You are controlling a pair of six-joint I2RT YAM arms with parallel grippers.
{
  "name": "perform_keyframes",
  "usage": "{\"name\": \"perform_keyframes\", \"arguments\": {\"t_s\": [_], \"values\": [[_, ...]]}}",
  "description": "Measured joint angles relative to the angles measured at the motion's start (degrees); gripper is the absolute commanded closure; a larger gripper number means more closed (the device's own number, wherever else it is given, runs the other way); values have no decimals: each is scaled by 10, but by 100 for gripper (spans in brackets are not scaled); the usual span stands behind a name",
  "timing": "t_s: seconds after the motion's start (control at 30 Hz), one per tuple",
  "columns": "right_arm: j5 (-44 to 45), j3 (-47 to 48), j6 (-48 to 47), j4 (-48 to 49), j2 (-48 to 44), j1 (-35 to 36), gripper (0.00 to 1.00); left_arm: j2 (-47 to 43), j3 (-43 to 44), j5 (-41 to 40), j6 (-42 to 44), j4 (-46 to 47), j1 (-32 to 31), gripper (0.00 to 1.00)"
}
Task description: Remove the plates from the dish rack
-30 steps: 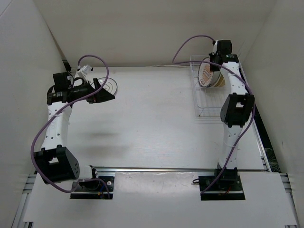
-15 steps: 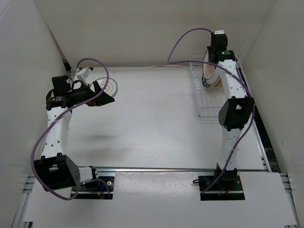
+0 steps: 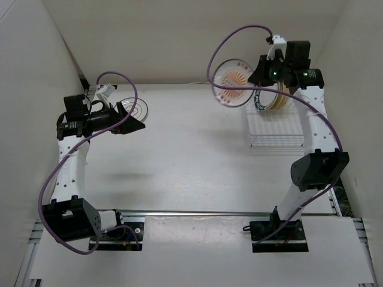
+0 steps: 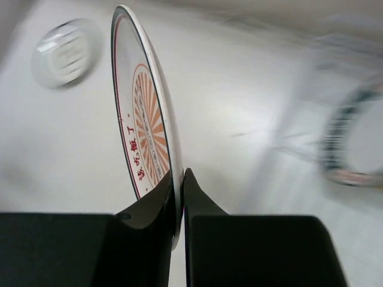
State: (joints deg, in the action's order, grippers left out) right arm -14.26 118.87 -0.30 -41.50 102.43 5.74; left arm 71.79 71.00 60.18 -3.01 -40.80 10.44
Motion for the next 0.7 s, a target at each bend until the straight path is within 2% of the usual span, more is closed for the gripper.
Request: {"name": "perform_keyframes", "arguments": {"t_s": [0.13, 0.27, 0.43, 0.7], "values": [[-265, -92, 47, 0, -14, 11, 99, 18, 0, 59, -7, 0, 0, 1], [-419, -146, 77, -10, 24, 58, 99, 44, 0, 99, -11, -1, 0, 1], [-491, -141, 101, -2, 83, 118, 99, 75, -1, 132, -17, -2, 0, 2], [-529, -88, 140, 35, 165, 172, 99, 126, -2, 153, -26, -2, 0, 4]]}}
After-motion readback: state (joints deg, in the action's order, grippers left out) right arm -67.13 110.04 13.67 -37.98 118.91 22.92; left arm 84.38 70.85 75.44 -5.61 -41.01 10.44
